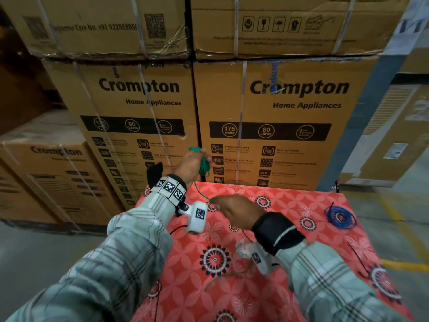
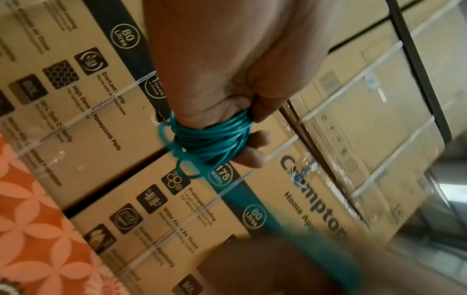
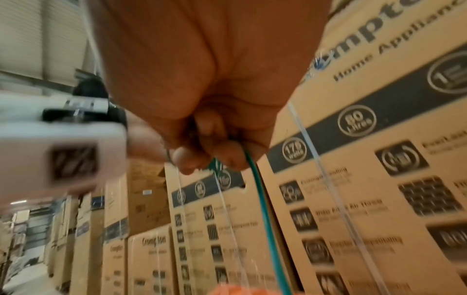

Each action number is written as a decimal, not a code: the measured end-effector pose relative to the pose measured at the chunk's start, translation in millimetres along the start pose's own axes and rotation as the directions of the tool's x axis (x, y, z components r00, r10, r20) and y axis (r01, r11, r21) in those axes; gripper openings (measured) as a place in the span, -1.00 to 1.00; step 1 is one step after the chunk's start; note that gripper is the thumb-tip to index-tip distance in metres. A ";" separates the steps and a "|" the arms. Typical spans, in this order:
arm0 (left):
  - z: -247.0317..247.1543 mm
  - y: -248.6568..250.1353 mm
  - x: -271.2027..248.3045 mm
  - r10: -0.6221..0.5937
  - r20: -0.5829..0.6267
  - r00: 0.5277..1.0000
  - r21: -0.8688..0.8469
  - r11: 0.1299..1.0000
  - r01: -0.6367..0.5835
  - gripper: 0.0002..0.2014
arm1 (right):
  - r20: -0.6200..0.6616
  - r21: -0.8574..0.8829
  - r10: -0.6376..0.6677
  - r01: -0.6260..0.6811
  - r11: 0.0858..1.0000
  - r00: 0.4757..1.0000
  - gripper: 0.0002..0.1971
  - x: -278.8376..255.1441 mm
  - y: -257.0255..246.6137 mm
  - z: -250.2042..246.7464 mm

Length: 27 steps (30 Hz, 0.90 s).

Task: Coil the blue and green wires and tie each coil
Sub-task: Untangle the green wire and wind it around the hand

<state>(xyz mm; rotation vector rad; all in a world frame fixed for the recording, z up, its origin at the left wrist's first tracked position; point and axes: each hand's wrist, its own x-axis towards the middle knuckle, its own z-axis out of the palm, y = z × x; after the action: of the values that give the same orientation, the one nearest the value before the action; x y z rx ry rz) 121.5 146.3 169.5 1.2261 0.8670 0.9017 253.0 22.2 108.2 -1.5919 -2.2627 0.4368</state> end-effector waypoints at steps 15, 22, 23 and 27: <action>27.4 -9.7 -42.7 -0.165 0.440 0.883 0.001 0.983 0.183 -0.57 | -0.503 0.127 0.023 0.048 0.991 0.864 -0.85 20.6 36.2 -82.4; 35.6 25.4 -37.4 0.019 0.350 0.936 -0.399 0.908 0.131 -0.65 | -0.349 0.576 0.320 -0.068 0.815 0.881 -0.67 24.3 48.8 -16.8; 36.1 31.6 -33.9 0.073 0.286 0.955 -0.430 0.901 0.060 -0.66 | -0.322 0.588 0.318 -0.075 0.806 0.892 -0.69 23.8 46.1 -7.0; 29.4 43.8 -13.5 0.154 0.088 0.984 -0.429 0.897 -0.103 -0.75 | -0.167 0.517 0.298 -0.174 0.838 0.940 -0.76 14.6 34.8 16.4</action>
<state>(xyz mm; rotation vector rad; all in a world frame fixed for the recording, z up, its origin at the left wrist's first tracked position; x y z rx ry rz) 138.6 127.3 217.5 0.9509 0.4616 1.0478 270.4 46.4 79.8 -1.5475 -1.6019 0.7726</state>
